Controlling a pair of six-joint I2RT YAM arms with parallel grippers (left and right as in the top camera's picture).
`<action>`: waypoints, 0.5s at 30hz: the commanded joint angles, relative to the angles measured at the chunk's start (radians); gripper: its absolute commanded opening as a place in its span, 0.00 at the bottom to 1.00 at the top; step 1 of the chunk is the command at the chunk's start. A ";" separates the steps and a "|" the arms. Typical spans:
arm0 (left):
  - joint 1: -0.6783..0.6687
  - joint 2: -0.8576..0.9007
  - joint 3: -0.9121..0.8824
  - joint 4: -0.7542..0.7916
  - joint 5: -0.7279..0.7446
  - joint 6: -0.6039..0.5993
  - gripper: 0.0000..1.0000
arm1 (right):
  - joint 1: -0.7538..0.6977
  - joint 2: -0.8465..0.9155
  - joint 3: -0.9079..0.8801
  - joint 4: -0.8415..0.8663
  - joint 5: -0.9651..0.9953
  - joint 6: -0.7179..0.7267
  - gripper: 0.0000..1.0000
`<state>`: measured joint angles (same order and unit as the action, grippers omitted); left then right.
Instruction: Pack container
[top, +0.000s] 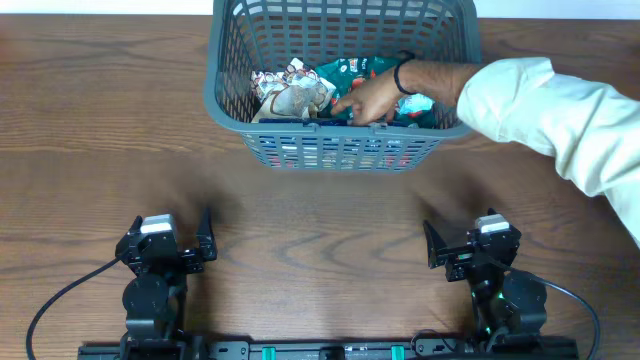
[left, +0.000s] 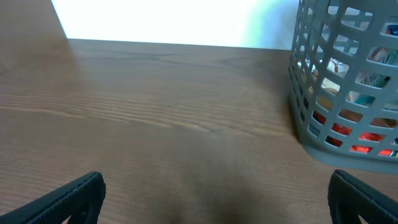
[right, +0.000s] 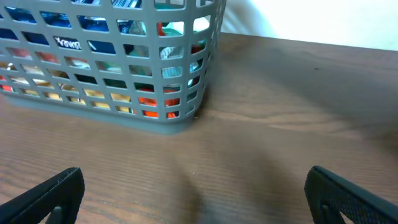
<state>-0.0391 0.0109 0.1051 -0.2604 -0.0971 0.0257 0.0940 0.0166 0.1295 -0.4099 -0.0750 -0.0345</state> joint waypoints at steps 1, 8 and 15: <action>0.005 -0.007 -0.023 -0.003 -0.012 -0.005 0.99 | -0.003 -0.011 -0.010 0.001 -0.004 -0.012 0.99; 0.005 -0.007 -0.023 -0.003 -0.012 -0.005 0.98 | -0.003 -0.011 -0.010 0.001 -0.004 -0.012 0.99; 0.005 -0.007 -0.023 -0.003 -0.012 -0.005 0.99 | -0.003 -0.011 -0.010 0.001 -0.004 -0.012 0.99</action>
<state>-0.0391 0.0109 0.1051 -0.2604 -0.0971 0.0257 0.0940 0.0162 0.1295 -0.4099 -0.0750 -0.0345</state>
